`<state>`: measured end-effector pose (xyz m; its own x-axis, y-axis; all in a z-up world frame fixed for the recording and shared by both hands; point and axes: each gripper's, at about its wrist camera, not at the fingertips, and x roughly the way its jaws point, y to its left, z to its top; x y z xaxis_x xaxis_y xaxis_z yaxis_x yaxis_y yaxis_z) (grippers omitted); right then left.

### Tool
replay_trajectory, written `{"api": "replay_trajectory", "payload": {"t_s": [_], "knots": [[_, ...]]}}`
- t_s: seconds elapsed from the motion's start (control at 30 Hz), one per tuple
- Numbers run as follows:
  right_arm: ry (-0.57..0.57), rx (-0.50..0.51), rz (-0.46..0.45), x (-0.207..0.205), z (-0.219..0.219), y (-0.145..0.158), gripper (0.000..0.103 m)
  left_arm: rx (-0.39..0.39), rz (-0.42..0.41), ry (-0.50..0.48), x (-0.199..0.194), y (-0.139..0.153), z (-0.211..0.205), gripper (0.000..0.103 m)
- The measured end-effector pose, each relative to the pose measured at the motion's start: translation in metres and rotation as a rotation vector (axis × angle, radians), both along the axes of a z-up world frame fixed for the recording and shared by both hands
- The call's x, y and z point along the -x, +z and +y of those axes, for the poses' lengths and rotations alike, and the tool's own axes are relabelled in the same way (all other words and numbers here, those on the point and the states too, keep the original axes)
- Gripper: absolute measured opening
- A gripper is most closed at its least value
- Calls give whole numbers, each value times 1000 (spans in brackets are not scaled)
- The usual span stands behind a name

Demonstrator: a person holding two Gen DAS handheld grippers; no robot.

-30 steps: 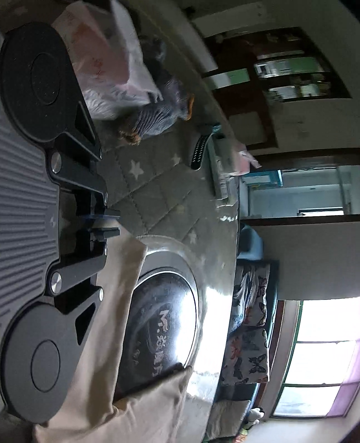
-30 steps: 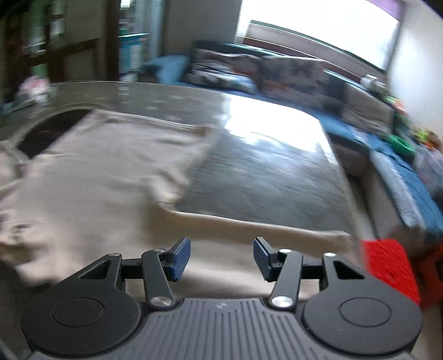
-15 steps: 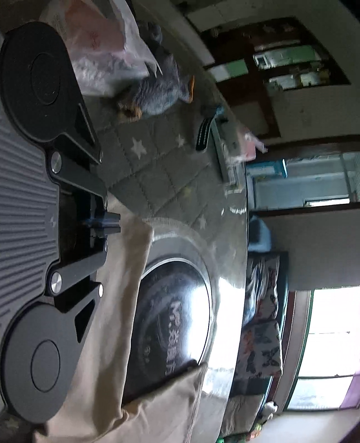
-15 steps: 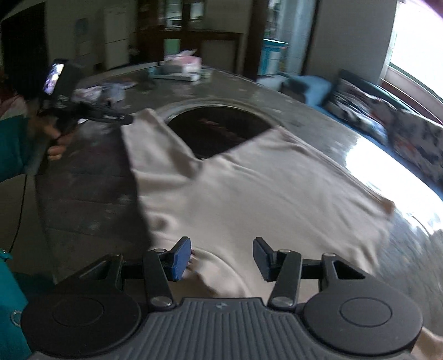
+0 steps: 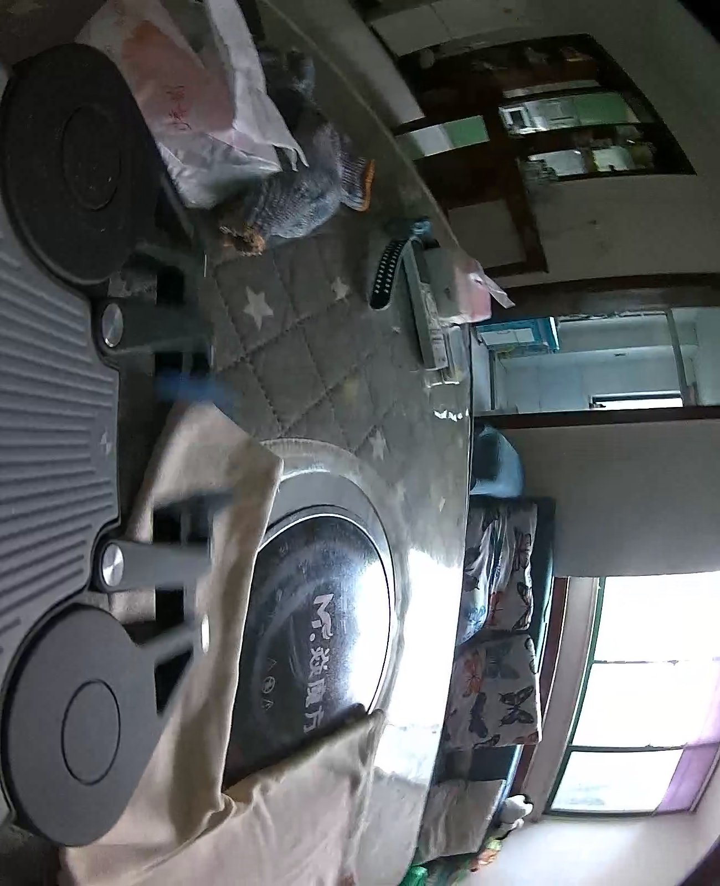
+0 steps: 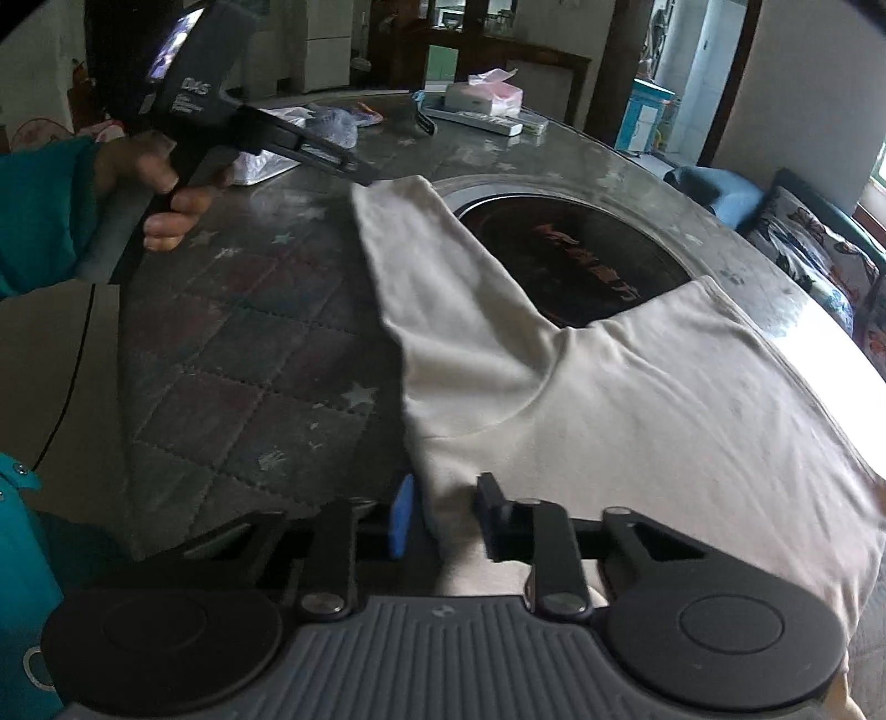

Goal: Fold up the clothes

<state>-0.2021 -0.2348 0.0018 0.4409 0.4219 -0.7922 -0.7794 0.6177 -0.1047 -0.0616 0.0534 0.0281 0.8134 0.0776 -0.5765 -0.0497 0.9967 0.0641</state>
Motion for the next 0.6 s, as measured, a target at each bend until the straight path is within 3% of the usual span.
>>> {"api": "replay_trajectory", "payload": {"t_s": [0.13, 0.2, 0.27, 0.47, 0.6], "knots": [[-4, 5, -9, 3, 1, -1, 7, -22, 30, 19, -9, -9, -3, 48], [-6, 5, -13, 3, 2, -1, 6, -17, 39, 34, -13, -15, -1, 20], [-14, -1, -12, 3, 0, 0, 5, -36, 33, 43, -13, -17, 0, 7], [-46, -29, 1, 2, -13, 5, 5, -86, 26, 93, -12, -20, 4, 5], [-67, -49, 10, 1, -22, 8, 13, -88, 31, 87, -14, -17, 9, 5]]}}
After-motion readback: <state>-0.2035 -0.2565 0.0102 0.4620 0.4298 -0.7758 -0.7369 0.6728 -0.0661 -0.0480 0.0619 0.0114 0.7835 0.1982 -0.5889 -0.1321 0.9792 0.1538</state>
